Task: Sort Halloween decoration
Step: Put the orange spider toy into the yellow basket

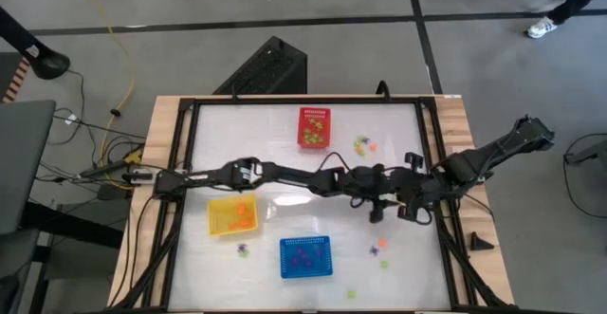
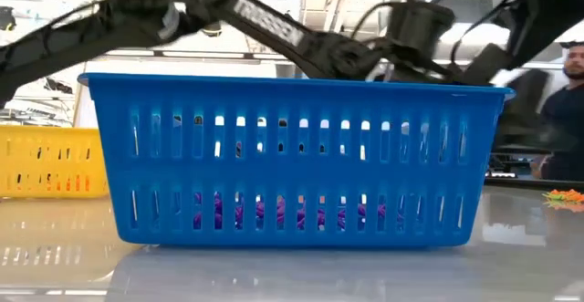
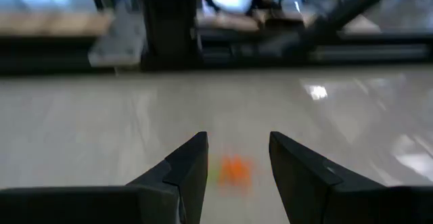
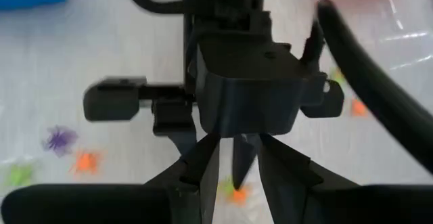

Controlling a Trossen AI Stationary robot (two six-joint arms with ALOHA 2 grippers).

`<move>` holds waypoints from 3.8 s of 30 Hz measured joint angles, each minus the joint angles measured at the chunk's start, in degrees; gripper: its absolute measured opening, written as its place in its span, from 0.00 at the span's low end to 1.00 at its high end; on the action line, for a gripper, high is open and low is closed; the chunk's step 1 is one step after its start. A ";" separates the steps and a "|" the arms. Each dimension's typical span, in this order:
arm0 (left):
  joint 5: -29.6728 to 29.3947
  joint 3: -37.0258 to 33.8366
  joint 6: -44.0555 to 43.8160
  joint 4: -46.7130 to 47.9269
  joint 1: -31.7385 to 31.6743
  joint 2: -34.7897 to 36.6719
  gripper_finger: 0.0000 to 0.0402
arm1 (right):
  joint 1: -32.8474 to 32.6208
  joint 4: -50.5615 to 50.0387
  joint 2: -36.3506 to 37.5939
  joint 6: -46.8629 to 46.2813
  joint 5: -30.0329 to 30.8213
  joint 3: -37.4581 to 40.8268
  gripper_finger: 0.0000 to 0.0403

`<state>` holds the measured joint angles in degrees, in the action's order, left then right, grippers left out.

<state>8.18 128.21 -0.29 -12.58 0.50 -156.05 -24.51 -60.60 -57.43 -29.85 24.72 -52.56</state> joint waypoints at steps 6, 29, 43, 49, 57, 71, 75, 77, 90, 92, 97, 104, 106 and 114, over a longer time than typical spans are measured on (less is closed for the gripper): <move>1.90 4.95 -0.51 -4.53 0.43 -5.65 0.36 | -0.27 -2.07 0.00 -5.06 1.00 -0.02 0.33; -0.32 4.08 3.71 -0.82 1.76 -6.20 0.36 | -6.19 -9.02 7.13 -16.84 23.60 -2.54 0.33; -7.03 4.08 6.71 -7.36 3.17 -6.25 0.36 | -6.17 -9.04 7.13 -16.80 23.63 -2.54 0.33; -4.88 4.08 6.03 -5.18 2.89 -6.31 0.36 | -6.19 -9.02 7.10 -16.54 23.62 -2.49 0.33; -4.07 4.10 3.98 -0.05 1.81 -6.31 0.36 | -6.10 -5.51 7.10 -13.06 23.68 -2.45 0.33; -6.10 4.10 -0.82 -0.86 -0.18 -6.31 0.36 | -6.10 -3.27 7.10 -9.96 26.44 -2.45 0.33; -7.84 4.10 -2.64 -0.89 -0.51 -6.31 0.36 | -6.10 -3.27 7.10 -9.99 26.42 -2.45 0.33; -8.04 4.10 -2.85 -0.80 -0.55 -6.31 0.34 | -6.08 -3.27 7.10 -10.03 26.44 -2.45 0.33; -8.29 4.17 -3.29 0.44 -1.42 -6.27 0.02 | -6.10 -3.12 7.10 -9.06 26.46 -2.45 0.33; -7.63 4.17 -3.39 0.47 -1.51 -6.25 0.01 | -6.10 -3.16 7.10 -9.07 26.46 -2.45 0.33; -5.73 4.17 -4.32 1.49 -1.30 -5.60 0.00 | -6.10 -3.18 7.10 -9.11 26.42 -2.45 0.33; -0.89 4.09 -3.17 8.04 1.82 -2.65 0.00 | -6.26 -3.93 6.40 -10.64 23.92 -2.45 0.33; -0.92 4.09 -0.75 10.12 3.00 -1.40 0.00 | -6.50 -3.84 5.79 -11.21 23.11 -2.45 0.33; -5.84 4.14 9.47 30.34 7.69 6.78 0.00 | -9.04 -3.88 4.08 -15.43 22.96 -2.45 0.33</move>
<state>2.35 132.35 9.19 17.76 8.19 -149.28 -33.54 -64.49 -53.35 -45.28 47.68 -55.00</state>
